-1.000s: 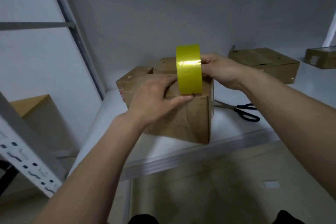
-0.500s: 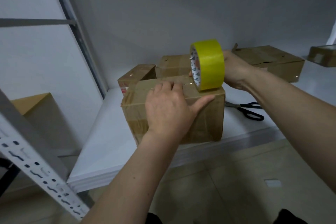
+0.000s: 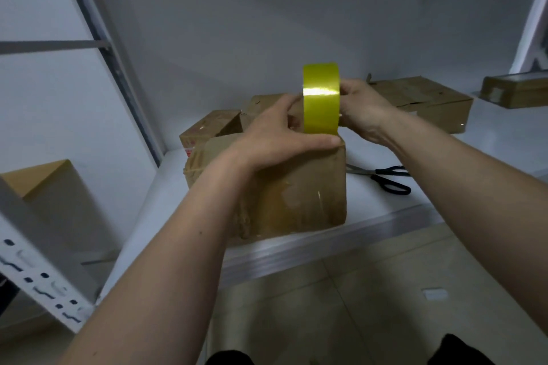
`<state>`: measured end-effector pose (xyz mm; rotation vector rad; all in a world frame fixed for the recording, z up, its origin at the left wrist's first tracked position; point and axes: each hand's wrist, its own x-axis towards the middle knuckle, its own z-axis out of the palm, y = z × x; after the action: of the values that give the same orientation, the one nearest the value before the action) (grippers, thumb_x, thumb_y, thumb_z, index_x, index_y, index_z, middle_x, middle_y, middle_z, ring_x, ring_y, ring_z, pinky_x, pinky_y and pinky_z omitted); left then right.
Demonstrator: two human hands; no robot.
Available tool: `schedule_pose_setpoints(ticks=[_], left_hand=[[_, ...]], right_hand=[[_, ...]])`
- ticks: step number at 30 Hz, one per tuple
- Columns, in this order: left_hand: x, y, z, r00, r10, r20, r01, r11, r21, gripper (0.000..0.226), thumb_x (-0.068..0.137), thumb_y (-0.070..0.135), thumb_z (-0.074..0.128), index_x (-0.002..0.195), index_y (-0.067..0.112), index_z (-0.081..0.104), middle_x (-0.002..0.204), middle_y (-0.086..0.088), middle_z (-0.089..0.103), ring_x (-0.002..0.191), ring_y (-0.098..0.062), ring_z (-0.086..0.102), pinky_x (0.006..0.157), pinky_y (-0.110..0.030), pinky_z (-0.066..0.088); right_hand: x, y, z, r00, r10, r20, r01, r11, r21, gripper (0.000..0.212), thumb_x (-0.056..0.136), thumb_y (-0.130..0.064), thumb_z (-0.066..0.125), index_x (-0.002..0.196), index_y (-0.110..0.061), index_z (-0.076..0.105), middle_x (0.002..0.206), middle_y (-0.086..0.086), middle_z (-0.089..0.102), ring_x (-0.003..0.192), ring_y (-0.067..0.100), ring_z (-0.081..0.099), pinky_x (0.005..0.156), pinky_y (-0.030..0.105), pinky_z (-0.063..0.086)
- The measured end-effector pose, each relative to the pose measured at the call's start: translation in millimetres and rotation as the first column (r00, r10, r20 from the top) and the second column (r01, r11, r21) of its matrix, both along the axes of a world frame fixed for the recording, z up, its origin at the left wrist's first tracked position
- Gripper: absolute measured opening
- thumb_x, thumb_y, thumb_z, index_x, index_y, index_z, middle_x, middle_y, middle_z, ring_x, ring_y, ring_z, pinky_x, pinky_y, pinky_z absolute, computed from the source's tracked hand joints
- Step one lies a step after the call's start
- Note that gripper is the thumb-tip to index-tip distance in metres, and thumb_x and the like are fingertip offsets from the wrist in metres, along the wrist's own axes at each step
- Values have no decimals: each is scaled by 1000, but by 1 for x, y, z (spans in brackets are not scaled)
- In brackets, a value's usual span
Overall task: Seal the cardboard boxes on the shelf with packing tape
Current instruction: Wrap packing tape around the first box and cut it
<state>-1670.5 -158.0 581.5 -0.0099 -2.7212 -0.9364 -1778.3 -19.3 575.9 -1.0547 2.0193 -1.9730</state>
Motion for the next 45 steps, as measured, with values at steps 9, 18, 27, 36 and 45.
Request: schedule_pose_setpoints(ticks=[9, 18, 27, 36, 45], left_hand=[[-25, -2, 0, 968, -242, -66, 250, 931, 266, 105, 55, 37, 94, 144, 22, 39, 125, 6, 65, 115, -7, 63, 97, -28, 51], [-12, -5, 2, 975, -214, -67, 220, 861, 458, 73, 55, 37, 84, 118, 5, 66, 115, -16, 71, 110, -34, 66, 105, -55, 45], [-14, -5, 2, 977, -214, -14, 194, 852, 486, 89, 52, 40, 86, 130, 7, 58, 126, -18, 65, 120, -37, 59, 110, -59, 38], [-13, -8, 1, 973, -231, 4, 195, 831, 520, 85, 56, 35, 84, 129, 2, 57, 121, -19, 68, 111, -38, 65, 106, -53, 46], [-15, -10, -1, 960, -280, -8, 234, 789, 568, 90, 57, 28, 83, 137, 6, 49, 127, -19, 64, 114, -37, 64, 104, -48, 48]], right_hand=[[2, 2, 2, 994, -37, -101, 36, 999, -6, 29, 100, -15, 49, 121, 2, 58, 99, 7, 66, 77, 7, 65, 69, 23, 53], [2, 36, -22, 946, -222, -238, 295, 893, 341, 22, 99, -32, 49, 109, -15, 58, 105, 5, 63, 94, 18, 61, 85, 34, 48], [-20, 83, -99, 883, -184, -432, 468, 255, 846, 32, 97, -32, 47, 71, -14, 46, 76, 5, 52, 64, 17, 49, 50, 28, 33], [-21, 76, -98, 872, -186, -453, 483, 187, 855, 27, 98, -30, 48, 102, -4, 54, 120, 19, 48, 114, 34, 41, 85, 37, 39], [-21, 75, -85, 885, -188, -425, 454, 155, 877, 31, 90, -25, 63, 70, -11, 43, 72, 4, 48, 80, 26, 52, 65, 29, 39]])
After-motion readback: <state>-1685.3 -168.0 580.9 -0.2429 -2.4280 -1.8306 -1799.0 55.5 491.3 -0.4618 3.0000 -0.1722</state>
